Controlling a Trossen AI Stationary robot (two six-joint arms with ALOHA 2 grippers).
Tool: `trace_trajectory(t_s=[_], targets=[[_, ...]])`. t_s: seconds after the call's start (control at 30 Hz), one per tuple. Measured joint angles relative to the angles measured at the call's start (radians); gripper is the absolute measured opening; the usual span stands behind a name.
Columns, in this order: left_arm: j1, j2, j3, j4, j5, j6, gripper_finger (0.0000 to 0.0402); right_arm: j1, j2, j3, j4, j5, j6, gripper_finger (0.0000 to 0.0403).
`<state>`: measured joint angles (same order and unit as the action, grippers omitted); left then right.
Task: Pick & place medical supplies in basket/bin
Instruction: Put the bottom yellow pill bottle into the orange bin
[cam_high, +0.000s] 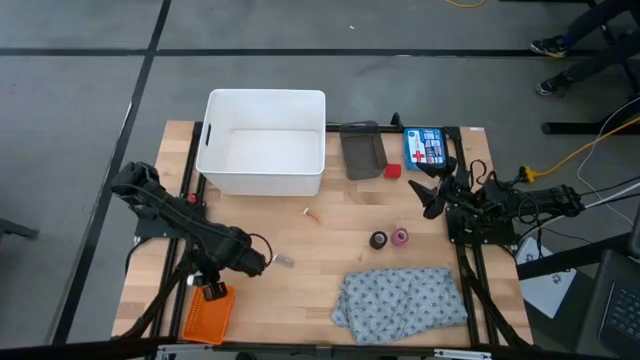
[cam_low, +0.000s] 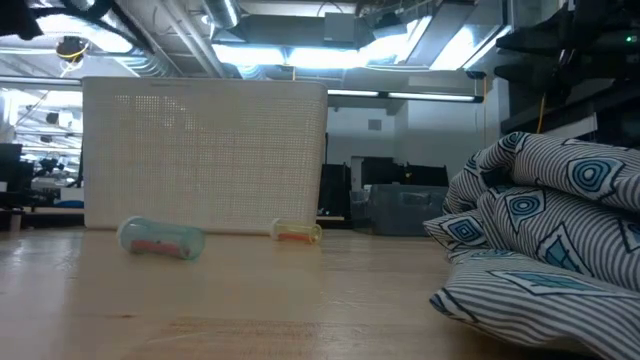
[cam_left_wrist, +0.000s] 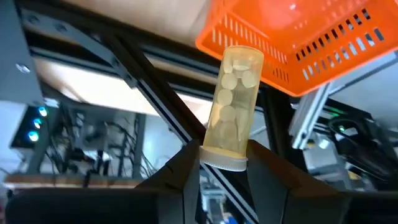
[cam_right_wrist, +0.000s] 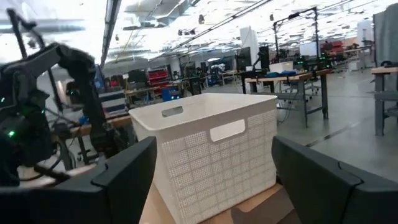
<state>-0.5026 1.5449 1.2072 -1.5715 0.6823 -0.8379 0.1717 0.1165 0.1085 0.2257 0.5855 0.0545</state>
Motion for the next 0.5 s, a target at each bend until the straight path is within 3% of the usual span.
trace_trajectory(t_s=[0.3,0.5], targets=[[0.000,0.189,0.000,0.054,0.190,0.047,0.0107,0.000,0.000,0.000,-0.112,-0.002,-0.007,0.0317],[0.000,0.328,-0.001,-0.001,0.206,0.201,0.0107,0.000,0.000,0.000,-0.138,-0.001,0.009,0.0317]])
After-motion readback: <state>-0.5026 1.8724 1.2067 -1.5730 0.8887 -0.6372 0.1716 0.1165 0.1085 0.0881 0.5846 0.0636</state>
